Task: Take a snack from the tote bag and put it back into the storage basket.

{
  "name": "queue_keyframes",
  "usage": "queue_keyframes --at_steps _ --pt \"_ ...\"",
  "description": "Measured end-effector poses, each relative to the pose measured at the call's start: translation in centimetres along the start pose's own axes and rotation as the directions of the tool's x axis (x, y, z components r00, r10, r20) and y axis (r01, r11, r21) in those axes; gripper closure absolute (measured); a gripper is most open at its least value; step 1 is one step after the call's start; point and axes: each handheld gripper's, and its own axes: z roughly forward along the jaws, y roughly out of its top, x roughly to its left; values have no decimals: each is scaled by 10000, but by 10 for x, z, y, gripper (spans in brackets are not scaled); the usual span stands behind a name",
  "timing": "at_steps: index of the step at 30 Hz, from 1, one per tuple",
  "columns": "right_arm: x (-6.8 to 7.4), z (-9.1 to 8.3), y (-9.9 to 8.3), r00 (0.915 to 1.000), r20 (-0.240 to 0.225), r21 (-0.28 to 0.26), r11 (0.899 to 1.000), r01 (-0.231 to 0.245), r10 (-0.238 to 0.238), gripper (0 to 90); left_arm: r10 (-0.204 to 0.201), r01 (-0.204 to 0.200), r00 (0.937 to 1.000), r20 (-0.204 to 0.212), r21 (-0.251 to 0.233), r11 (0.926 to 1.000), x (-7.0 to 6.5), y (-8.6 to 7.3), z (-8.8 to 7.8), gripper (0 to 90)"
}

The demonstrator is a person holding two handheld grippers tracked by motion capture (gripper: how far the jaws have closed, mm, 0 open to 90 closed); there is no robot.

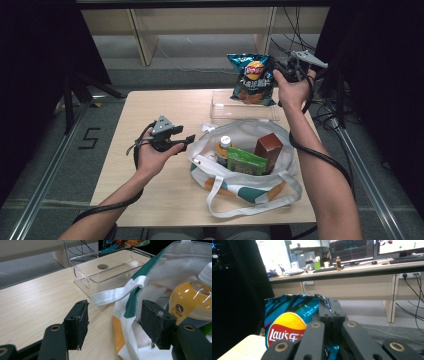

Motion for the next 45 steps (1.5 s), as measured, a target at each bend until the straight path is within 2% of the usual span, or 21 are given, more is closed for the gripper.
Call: queue_keyframes --at_steps 2,3,5,6,8,12,15,18,20,24,26,28,33,34,35,36,39,41,44,45 --pt "-2 1 -1 9999 -6 29 9999 100 -100 900 12 -12 10000 5 16 10000 0 0 0 388" --pt "-1 2 -3 9999 33 -2 9999 -120 120 900 -7 7 10000 8 17 10000 0 0 0 388" --pt "-2 3 -4 9999 34 46 9999 -107 106 900 52 -52 10000 85 -10 10000 0 0 1 388" --pt "-3 4 -4 10000 23 19 10000 74 -74 900 58 -58 9999 82 -7 10000 0 0 1 388" --pt "-2 5 -5 9999 36 51 9999 -143 143 900 14 -14 10000 55 19 10000 -1 0 2 388" --pt "-3 7 -6 10000 56 177 9998 -32 31 900 23 -24 10000 64 11 10000 -1 0 2 388" --pt "-1 8 -7 9997 62 223 9994 -246 245 900 51 -51 9999 105 -14 10000 -1 0 1 388" --pt "-3 10 -7 9999 111 290 9995 -120 117 900 10 -10 10000 65 5 10000 -1 0 1 388" --pt "-2 10 -8 9995 119 300 9991 -294 291 900 15 -15 10000 66 6 10000 -1 0 1 388" --pt "-3 13 -10 9998 129 338 9993 -128 123 900 17 -17 10000 60 6 10000 -1 0 1 388" --pt "-3 14 -11 9994 220 345 9991 -263 255 900 31 -31 10000 65 13 10000 -1 0 1 388" --pt "-4 15 -11 9999 110 323 9995 -69 66 900 36 -36 10000 65 5 10000 -1 0 1 388" --pt "-2 18 -12 9994 171 401 9987 -314 307 900 7 -6 9999 105 -32 10000 -1 0 1 388" --pt "-4 18 -12 9997 220 492 9987 -91 80 900 37 -37 10000 78 -14 10000 -1 0 1 388" --pt "-2 18 -13 9993 248 512 9982 -307 295 900 15 -15 10000 58 -2 10000 0 0 1 388" --pt "-3 19 -13 9994 227 379 9989 -277 269 900 -12 12 10000 39 -4 10000 0 0 0 388" --pt "-3 19 -13 9988 332 490 9981 -371 355 900 -3 3 10000 47 -1 10000 0 0 1 388" --pt "-5 20 -14 9994 253 379 9990 -252 243 900 2 -2 10000 54 -13 10000 0 0 1 388" --pt "-5 20 -15 9982 364 545 9973 -500 481 900 61 -60 9999 86 -37 10000 -1 1 1 388" --pt "-5 21 -15 9983 376 577 9973 -456 435 900 64 -63 9999 81 -38 10000 -1 1 0 388"
